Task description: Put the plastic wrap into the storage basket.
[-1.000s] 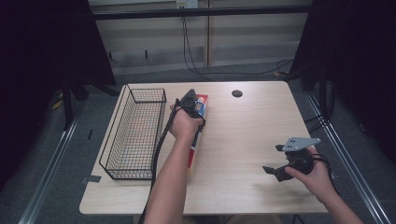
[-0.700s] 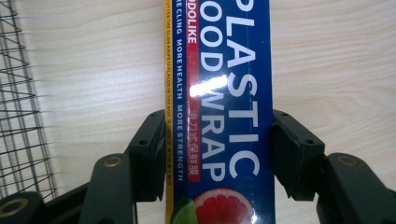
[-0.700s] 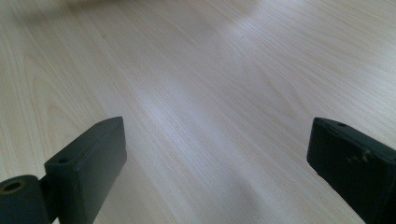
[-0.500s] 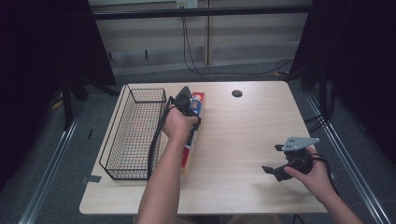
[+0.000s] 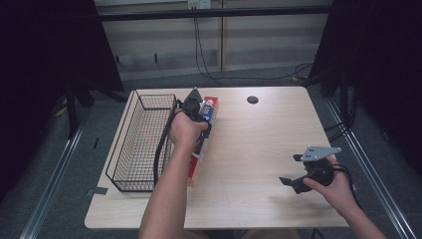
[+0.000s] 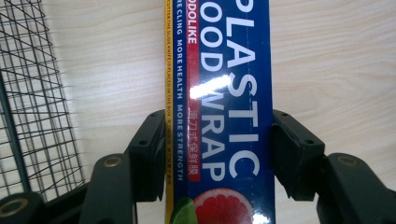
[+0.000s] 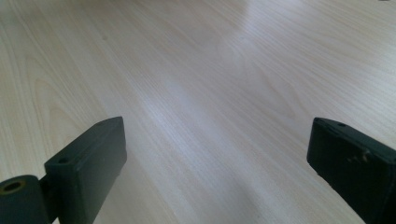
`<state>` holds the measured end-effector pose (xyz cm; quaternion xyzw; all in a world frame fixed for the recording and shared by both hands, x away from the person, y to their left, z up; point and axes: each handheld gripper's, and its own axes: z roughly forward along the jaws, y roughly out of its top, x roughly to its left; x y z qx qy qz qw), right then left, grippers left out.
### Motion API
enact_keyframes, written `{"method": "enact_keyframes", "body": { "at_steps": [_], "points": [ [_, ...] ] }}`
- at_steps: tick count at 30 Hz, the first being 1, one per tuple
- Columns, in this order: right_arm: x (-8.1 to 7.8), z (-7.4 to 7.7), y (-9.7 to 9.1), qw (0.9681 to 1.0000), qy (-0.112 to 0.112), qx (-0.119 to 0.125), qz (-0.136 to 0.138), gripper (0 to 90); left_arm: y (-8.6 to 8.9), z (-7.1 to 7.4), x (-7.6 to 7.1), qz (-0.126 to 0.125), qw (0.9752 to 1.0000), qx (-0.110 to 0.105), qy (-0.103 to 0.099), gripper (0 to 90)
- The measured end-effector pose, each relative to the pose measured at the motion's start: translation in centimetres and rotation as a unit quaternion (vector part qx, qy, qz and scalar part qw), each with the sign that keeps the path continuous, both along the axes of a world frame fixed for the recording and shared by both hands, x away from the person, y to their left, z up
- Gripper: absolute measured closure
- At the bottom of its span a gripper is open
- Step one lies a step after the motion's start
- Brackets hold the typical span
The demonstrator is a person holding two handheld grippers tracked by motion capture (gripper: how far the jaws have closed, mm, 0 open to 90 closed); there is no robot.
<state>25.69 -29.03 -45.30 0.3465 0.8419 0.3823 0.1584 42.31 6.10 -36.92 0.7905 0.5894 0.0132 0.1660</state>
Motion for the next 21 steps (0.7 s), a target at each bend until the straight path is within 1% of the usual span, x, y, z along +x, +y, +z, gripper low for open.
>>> {"method": "enact_keyframes", "body": {
  "at_steps": [1, 3, 8, 9, 11, 13, 14, 17, 21],
  "points": [
    [0.0, 0.0, 0.0, 1.0000, 0.000, 0.001, 0.000, 4.6, 0.2, 0.2, 0.0, -0.004, 1.0000, 0.003, -0.001, 43.2],
    [0.0, 0.0, 0.0, 1.0000, 0.000, 0.000, 0.000, 4.6, 0.5, 0.5, -0.1, 0.001, 1.0000, -0.002, -0.001, 43.2],
    [0.0, 0.0, 0.0, 1.0000, 0.001, 0.001, 0.000, 4.6, 1.4, 1.1, -0.2, 0.003, 1.0000, 0.001, -0.001, 43.2],
    [0.0, 0.0, 0.0, 1.0000, 0.001, 0.001, 0.000, 4.6, 1.5, 1.2, -0.3, 0.006, 1.0000, 0.001, -0.005, 43.2],
    [0.0, 0.0, 0.1, 1.0000, 0.001, 0.001, 0.000, 4.6, 1.8, 1.4, -0.4, 0.005, 1.0000, 0.002, -0.005, 43.2],
    [0.0, 0.0, 0.1, 1.0000, 0.001, 0.002, -0.001, 4.6, 2.0, 1.7, -0.4, 0.007, 1.0000, -0.002, -0.005, 43.2],
    [0.0, 0.0, 0.0, 1.0000, 0.001, 0.002, -0.001, 4.6, 2.1, 1.9, -0.5, 0.008, 0.9999, 0.002, -0.006, 43.2],
    [0.0, 0.0, 0.0, 1.0000, 0.001, 0.002, -0.001, 4.6, 2.4, 2.3, -0.5, 0.008, 0.9999, 0.003, -0.010, 43.2],
    [0.0, 0.0, 0.1, 1.0000, 0.001, 0.001, 0.001, 4.6, 2.7, 2.7, -0.6, 0.009, 0.9999, 0.002, -0.009, 43.2]
  ]
}}
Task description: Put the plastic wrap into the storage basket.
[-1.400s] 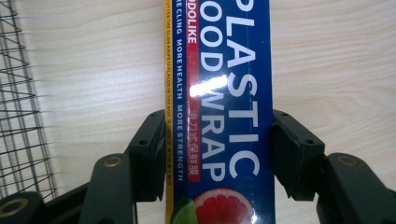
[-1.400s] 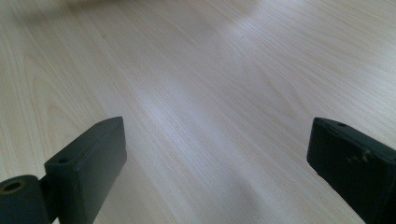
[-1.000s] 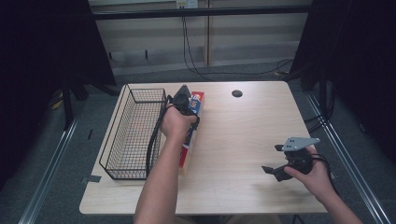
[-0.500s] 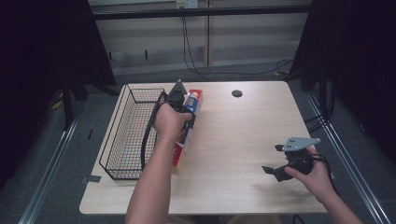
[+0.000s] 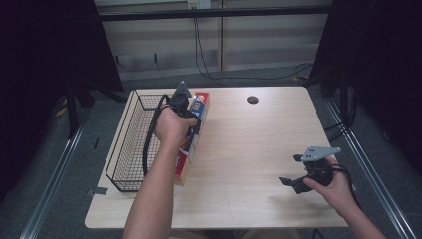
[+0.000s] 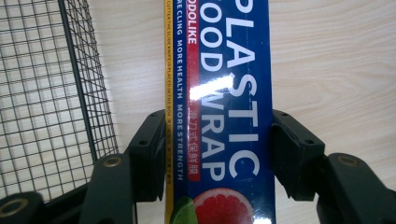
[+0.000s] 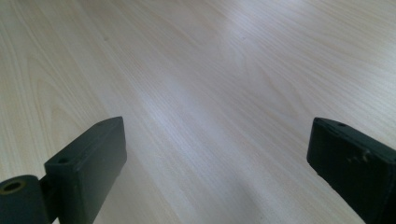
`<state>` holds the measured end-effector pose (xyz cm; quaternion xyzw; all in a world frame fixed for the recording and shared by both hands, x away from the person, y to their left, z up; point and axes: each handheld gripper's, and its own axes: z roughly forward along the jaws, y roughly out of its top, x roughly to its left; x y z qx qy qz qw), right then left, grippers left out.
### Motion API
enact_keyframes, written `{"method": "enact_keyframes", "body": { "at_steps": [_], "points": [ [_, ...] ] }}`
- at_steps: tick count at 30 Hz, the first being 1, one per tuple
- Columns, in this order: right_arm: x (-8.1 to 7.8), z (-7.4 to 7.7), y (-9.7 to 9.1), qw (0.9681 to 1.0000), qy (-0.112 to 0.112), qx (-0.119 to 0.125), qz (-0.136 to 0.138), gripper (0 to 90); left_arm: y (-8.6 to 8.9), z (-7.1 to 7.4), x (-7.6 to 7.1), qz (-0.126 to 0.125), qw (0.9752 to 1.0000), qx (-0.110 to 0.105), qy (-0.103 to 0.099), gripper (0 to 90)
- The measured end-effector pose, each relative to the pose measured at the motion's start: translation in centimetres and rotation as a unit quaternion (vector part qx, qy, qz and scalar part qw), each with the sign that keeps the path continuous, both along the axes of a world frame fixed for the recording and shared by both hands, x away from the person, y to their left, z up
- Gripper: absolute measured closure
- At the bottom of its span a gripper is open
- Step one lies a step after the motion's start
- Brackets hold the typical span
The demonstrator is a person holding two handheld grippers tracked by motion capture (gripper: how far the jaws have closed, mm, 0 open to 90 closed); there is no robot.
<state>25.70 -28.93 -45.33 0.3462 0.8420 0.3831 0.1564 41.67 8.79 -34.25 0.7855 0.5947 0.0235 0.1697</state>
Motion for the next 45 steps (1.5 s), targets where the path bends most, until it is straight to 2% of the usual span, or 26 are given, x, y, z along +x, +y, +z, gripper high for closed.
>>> {"method": "enact_keyframes", "body": {
  "at_steps": [14, 23, 28, 35, 45],
  "points": [
    [0.0, 0.0, 0.1, 1.0000, 0.000, 0.001, 0.001, 4.6, 0.9, 1.0, -0.2, 0.010, 0.9999, -0.003, -0.002, 43.2],
    [0.1, 0.0, 0.0, 1.0000, 0.001, 0.001, 0.002, 4.5, 2.3, 1.4, -0.1, 0.019, 0.9998, -0.008, -0.003, 43.2],
    [0.1, -0.1, 0.1, 1.0000, 0.001, 0.001, 0.003, 4.5, 2.8, 1.6, -0.2, 0.021, 0.9998, -0.002, -0.007, 43.2],
    [0.1, -0.2, 0.2, 1.0000, 0.002, 0.000, 0.004, 4.5, 3.5, 1.8, -0.4, 0.029, 0.9995, -0.010, -0.001, 43.3],
    [0.1, -0.1, 0.2, 1.0000, 0.002, -0.002, 0.004, 4.5, 4.1, 2.3, -0.6, 0.031, 0.9995, -0.005, -0.001, 43.5]
  ]
}}
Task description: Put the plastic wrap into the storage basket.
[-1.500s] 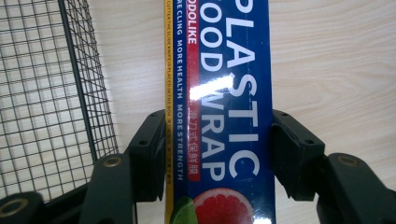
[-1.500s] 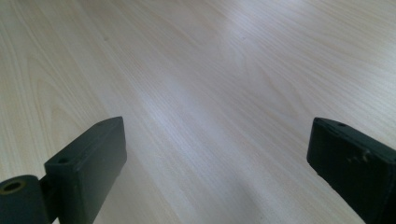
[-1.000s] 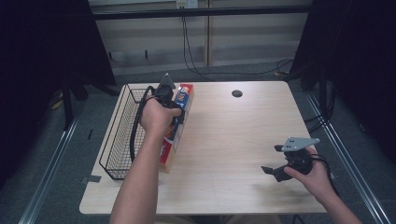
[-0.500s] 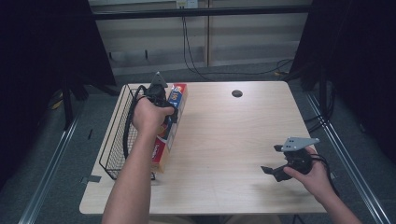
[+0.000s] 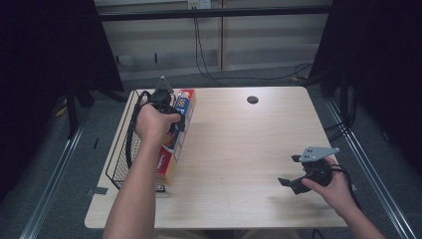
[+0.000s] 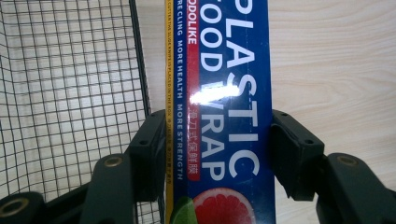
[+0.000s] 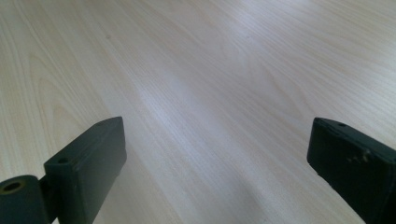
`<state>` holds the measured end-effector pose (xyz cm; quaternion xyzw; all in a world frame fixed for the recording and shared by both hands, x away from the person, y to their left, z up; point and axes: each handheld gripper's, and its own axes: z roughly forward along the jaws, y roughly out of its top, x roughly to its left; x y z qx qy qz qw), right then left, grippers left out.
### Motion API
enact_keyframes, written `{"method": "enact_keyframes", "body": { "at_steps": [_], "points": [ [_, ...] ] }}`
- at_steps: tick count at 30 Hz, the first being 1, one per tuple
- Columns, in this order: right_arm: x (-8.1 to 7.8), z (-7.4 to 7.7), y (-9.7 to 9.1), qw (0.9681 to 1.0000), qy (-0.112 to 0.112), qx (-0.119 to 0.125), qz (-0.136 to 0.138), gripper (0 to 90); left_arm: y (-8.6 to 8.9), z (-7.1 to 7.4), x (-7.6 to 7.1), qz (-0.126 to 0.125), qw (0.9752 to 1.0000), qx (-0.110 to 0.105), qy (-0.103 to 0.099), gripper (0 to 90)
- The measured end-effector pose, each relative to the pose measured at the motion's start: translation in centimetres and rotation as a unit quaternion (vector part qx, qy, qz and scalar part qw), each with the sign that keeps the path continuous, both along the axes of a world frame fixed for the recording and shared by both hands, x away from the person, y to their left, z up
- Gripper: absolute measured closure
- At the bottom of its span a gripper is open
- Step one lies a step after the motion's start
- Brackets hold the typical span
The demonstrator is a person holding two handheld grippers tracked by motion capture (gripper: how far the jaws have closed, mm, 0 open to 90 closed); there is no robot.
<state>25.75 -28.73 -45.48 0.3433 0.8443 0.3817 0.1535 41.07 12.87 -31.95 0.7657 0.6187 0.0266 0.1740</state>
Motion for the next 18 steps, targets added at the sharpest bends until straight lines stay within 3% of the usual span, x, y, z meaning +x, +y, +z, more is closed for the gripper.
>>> {"method": "enact_keyframes", "body": {
  "at_steps": [18],
  "points": [
    [-0.1, 0.0, 0.0, 1.0000, 0.000, 0.000, 0.000, 4.5, 1.6, 0.6, -0.4, 0.018, 0.9998, -0.001, 0.003, 43.5]
  ]
}}
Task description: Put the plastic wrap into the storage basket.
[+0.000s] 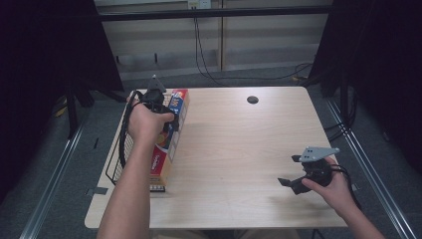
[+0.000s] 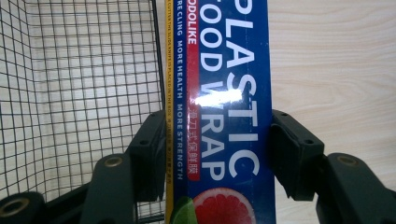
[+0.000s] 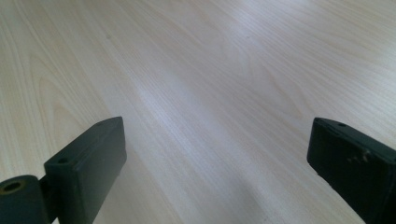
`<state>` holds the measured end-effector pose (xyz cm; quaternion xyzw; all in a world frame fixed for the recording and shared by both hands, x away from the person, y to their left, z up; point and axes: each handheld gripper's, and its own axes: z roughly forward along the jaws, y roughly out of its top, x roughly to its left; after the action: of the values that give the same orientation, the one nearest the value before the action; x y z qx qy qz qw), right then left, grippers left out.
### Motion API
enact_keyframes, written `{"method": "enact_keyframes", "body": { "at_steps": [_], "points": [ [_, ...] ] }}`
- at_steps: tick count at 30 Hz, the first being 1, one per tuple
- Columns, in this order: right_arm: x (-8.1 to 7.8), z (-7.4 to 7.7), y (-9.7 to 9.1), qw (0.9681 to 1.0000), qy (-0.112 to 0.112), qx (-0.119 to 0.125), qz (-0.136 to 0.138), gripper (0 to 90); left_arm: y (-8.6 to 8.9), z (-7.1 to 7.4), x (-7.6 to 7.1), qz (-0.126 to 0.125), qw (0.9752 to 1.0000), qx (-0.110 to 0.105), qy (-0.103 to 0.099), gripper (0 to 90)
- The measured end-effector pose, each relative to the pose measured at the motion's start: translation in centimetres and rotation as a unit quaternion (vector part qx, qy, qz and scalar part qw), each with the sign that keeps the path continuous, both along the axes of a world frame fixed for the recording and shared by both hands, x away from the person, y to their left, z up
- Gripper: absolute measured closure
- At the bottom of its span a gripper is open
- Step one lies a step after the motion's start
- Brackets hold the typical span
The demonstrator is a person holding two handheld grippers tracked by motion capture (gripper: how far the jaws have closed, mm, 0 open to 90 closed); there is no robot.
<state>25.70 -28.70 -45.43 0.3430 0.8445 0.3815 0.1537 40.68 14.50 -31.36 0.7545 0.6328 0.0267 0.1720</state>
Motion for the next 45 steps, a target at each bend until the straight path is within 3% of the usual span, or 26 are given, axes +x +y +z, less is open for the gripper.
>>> {"method": "enact_keyframes", "body": {
  "at_steps": [14, 34, 45],
  "points": [
    [0.0, 0.1, 0.2, 1.0000, -0.003, -0.002, 0.002, 4.5, 1.5, 0.0, -0.3, 0.024, 0.9997, 0.003, -0.001, 43.4],
    [0.0, 0.1, 0.1, 1.0000, -0.003, -0.002, 0.003, 4.4, 2.7, 0.1, -0.4, 0.032, 0.9994, 0.010, 0.001, 43.4],
    [0.0, 0.1, 0.2, 1.0000, -0.003, -0.002, 0.002, 4.3, 3.8, 0.2, -0.6, 0.050, 0.9987, 0.005, 0.001, 43.4]
  ]
}}
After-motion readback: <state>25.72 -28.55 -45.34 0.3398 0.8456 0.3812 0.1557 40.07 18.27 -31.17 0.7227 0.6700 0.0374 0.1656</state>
